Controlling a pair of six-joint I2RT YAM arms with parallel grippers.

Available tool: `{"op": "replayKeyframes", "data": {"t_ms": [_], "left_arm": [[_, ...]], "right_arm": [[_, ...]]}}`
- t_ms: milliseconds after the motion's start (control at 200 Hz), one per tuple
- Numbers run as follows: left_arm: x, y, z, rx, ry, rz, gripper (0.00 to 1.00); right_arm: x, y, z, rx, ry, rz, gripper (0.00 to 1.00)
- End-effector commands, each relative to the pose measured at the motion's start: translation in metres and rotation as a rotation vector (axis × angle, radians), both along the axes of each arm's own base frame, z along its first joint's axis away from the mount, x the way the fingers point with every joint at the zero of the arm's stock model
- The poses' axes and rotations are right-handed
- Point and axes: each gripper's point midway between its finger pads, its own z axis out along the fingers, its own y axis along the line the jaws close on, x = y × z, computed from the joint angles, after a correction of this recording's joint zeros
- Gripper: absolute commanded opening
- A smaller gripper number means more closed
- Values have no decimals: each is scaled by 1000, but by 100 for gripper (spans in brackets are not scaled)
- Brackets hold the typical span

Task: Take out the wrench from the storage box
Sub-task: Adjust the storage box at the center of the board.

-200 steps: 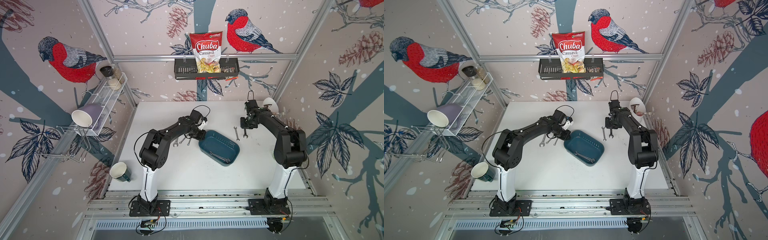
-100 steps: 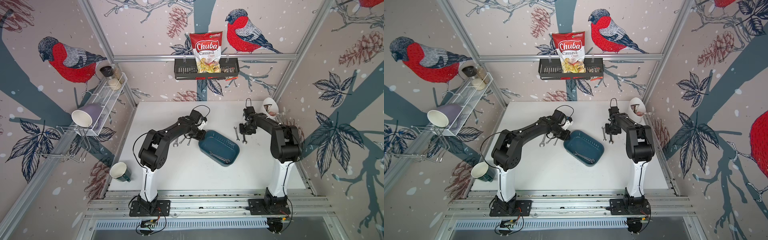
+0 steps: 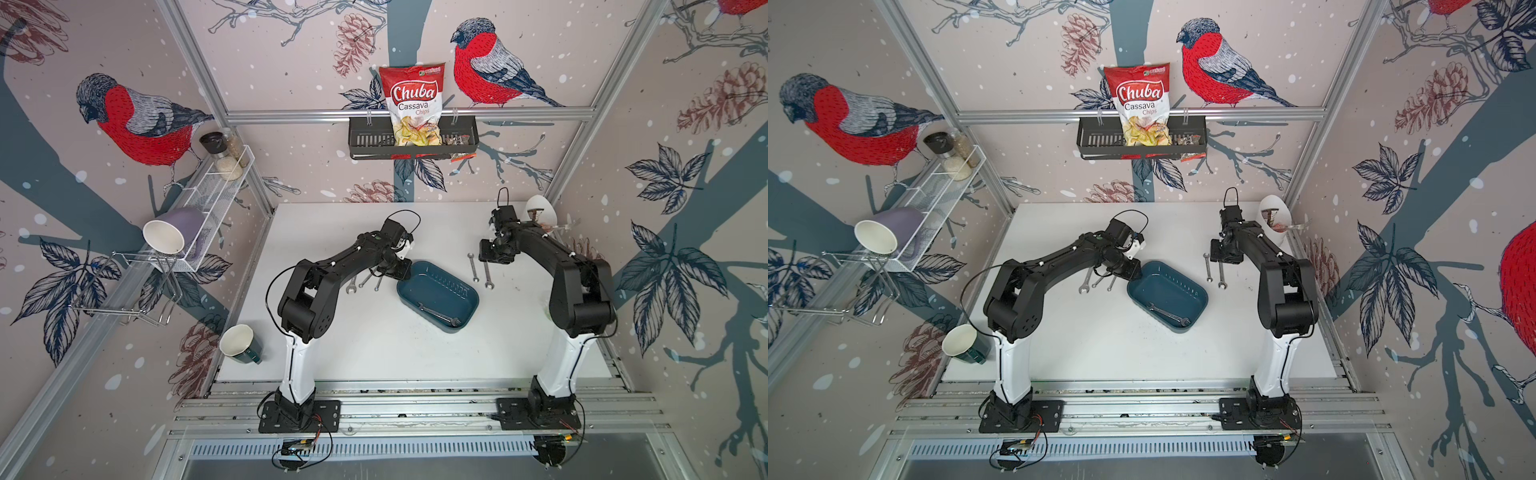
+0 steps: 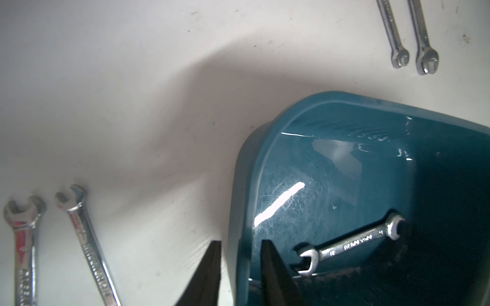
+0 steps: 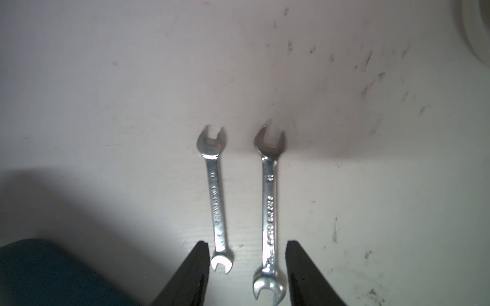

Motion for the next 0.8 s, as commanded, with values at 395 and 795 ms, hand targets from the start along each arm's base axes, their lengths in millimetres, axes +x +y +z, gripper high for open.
{"op": "replayKeyframes", "data": {"t_ms": [395, 795], "left_arm": [[27, 9, 26, -34, -166, 186, 0], [24, 17, 33, -89, -256, 299, 0]], "right_arm": [[-91, 92, 38, 207, 45, 34, 57], [-110, 76, -4, 185, 61, -117, 63]]}}
